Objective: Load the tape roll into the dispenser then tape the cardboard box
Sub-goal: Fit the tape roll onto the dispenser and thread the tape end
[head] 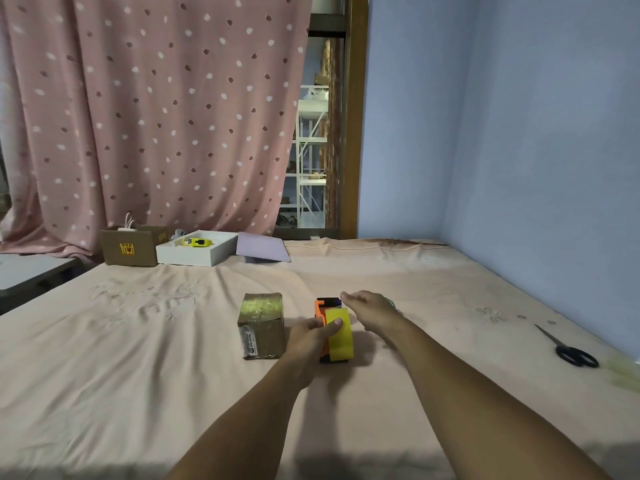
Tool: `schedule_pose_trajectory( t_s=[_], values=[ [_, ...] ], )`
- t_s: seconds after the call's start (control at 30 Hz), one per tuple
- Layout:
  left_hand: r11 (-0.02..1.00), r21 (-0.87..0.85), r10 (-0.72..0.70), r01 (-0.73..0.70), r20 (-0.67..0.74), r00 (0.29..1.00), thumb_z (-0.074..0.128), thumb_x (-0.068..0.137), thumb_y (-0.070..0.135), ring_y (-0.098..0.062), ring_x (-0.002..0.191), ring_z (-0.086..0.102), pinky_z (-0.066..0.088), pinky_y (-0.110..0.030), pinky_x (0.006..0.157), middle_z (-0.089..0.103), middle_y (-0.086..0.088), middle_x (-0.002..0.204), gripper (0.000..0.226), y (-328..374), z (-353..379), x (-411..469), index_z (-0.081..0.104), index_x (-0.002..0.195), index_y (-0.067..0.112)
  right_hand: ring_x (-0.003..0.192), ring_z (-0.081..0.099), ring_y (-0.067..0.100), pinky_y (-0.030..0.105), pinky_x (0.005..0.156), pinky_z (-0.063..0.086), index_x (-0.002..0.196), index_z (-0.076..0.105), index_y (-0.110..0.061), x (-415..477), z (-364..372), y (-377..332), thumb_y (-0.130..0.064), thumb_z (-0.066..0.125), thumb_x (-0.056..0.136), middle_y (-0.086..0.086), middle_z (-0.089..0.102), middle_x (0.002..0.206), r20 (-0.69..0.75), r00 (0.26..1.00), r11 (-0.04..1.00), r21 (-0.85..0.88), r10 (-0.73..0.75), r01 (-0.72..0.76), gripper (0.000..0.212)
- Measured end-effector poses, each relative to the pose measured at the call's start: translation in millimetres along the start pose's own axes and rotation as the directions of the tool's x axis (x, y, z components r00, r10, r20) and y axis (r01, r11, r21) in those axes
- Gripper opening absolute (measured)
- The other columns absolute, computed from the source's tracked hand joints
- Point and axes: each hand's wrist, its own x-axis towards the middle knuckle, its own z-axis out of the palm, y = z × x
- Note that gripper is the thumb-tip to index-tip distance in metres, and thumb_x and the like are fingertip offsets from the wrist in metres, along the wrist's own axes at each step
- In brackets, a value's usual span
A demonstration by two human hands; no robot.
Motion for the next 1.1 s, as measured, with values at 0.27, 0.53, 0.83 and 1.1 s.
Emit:
schedule_pose_trajectory(
  t_s=[0.27, 0.53, 0.83, 1.1],
  values=[
    [0.999, 0.026, 0.023, -0.023, -0.002, 1.0, 0.09, 0.085, 0.017, -0.034, 0.097, 0.064, 0.05, -0.05, 0.087, 0.066, -0.018, 0.093, 0.028, -1.0, -7.8, 2.7, 0.065, 0.09, 0.007, 0.075, 0.053, 0.007, 0.018, 0.054, 0.034, 0.1, 0.08, -0.019, 11.9, 4.1, -14.2, -0.035, 0.068, 0.093, -0.004, 0.07, 0.095, -0.013, 0.998, 0.976, -0.206, -0.068, 0.064, 0.022],
    [0.999, 0.042, 0.021, -0.022, 0.023, 1.0, 0.085, 0.092, 0.014, -0.034, 0.095, 0.065, 0.052, -0.05, 0.088, 0.066, -0.018, 0.093, 0.021, -2.4, -8.2, 3.5, 0.066, 0.087, 0.007, 0.081, 0.06, 0.02, 0.03, 0.068, 0.044, 0.078, 0.075, -0.007, 19.9, 9.3, -27.8, -0.034, 0.072, 0.081, 0.011, 0.074, 0.09, 0.018, 1.0, 0.995, -0.103, -0.001, 0.003, 0.027],
    [0.999, 0.032, 0.019, -0.019, 0.014, 1.0, 0.083, 0.095, 0.012, -0.034, 0.096, 0.065, 0.053, -0.05, 0.089, 0.068, -0.017, 0.094, 0.019, -1.9, -10.0, 3.0, 0.067, 0.085, 0.007, 0.096, 0.067, 0.021, 0.026, 0.072, 0.049, 0.07, 0.079, -0.017, 24.1, 15.9, -30.3, -0.008, 0.077, 0.078, 0.003, 0.077, 0.09, 0.026, 1.0, 0.997, -0.071, -0.012, 0.014, 0.012],
    [1.0, 0.026, -0.002, 0.002, 0.002, 1.0, 0.081, 0.096, 0.013, -0.034, 0.094, 0.066, 0.055, -0.053, 0.091, 0.068, -0.014, 0.09, 0.019, -0.1, -6.7, 2.9, 0.069, 0.082, 0.01, 0.069, 0.059, 0.006, 0.011, 0.047, 0.041, 0.091, 0.078, -0.002, 18.6, 8.4, -21.9, 0.001, 0.073, 0.084, -0.003, 0.07, 0.075, 0.057, 0.997, 0.986, 0.163, -0.044, 0.034, 0.009]
  ],
)
